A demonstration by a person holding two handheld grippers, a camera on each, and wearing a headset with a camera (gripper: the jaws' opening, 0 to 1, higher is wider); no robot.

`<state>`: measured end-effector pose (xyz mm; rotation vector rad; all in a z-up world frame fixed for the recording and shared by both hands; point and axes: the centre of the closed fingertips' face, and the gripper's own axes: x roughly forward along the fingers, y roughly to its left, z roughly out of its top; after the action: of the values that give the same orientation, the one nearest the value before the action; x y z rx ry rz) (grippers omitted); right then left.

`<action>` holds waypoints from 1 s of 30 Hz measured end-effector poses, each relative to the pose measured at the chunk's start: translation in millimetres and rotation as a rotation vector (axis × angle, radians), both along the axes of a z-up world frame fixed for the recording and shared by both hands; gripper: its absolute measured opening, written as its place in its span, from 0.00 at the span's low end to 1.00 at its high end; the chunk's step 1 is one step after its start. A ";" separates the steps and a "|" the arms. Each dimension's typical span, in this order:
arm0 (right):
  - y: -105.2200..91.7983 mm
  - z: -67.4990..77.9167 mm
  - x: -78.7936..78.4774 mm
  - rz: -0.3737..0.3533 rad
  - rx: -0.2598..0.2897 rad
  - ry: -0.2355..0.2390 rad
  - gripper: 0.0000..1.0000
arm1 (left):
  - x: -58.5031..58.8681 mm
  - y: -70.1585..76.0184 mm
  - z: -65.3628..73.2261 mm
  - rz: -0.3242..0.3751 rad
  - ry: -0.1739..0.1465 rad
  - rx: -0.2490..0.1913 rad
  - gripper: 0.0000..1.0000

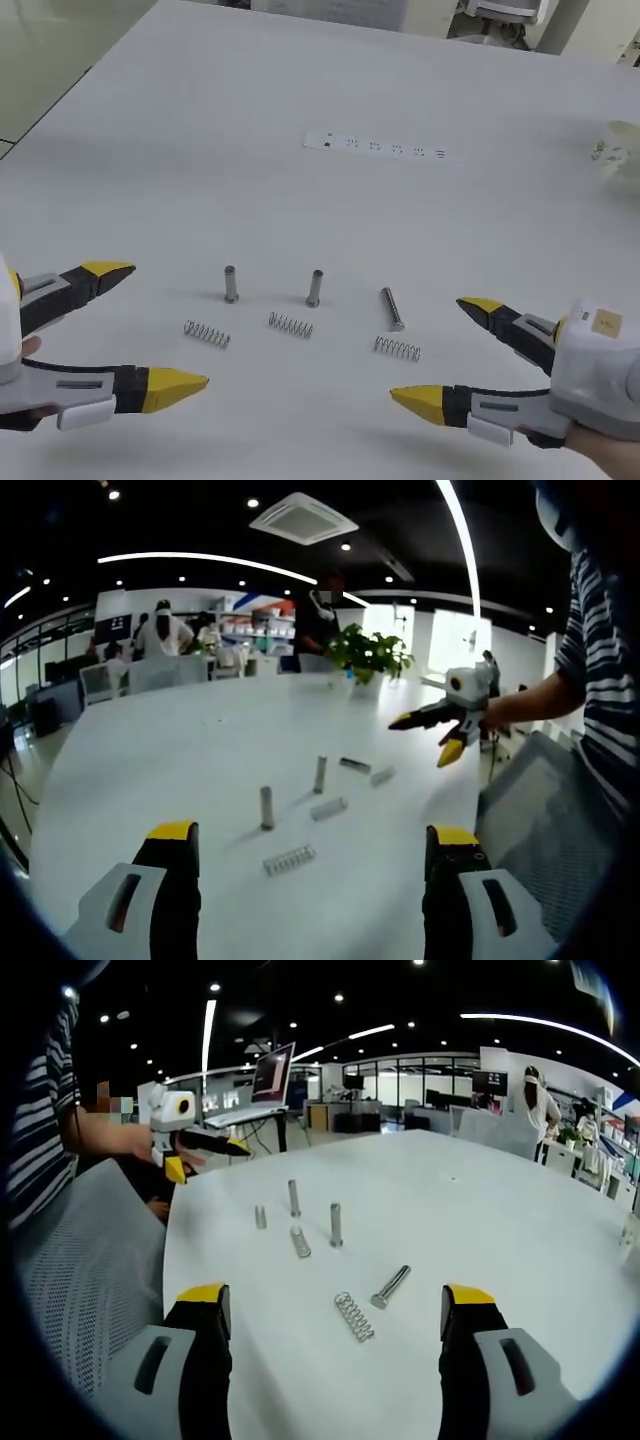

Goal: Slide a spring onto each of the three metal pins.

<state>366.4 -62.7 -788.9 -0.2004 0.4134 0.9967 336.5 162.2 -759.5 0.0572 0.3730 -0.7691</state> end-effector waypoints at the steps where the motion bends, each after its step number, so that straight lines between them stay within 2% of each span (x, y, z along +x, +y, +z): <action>1: 0.5 1.0 1.0 0.000 0.002 -0.001 0.86 | 0.0 0.3 -0.1 0.001 0.000 0.000 0.90; 11: 3.4 14.1 18.0 -0.007 0.012 -0.003 0.83 | -0.2 0.4 -1.0 0.004 0.003 -0.004 0.90; 26: 18.8 23.1 47.3 -0.039 0.011 0.077 0.72 | -0.1 1.2 -1.5 0.008 0.006 -0.011 0.90; 30: 21.0 18.0 58.5 -0.055 -0.011 0.096 0.68 | 0.2 1.5 -0.9 0.009 0.005 -0.013 0.90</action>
<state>424.9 -41.7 -770.9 -0.1504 0.5095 0.9523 336.7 163.7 -760.4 0.0414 0.3728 -0.7627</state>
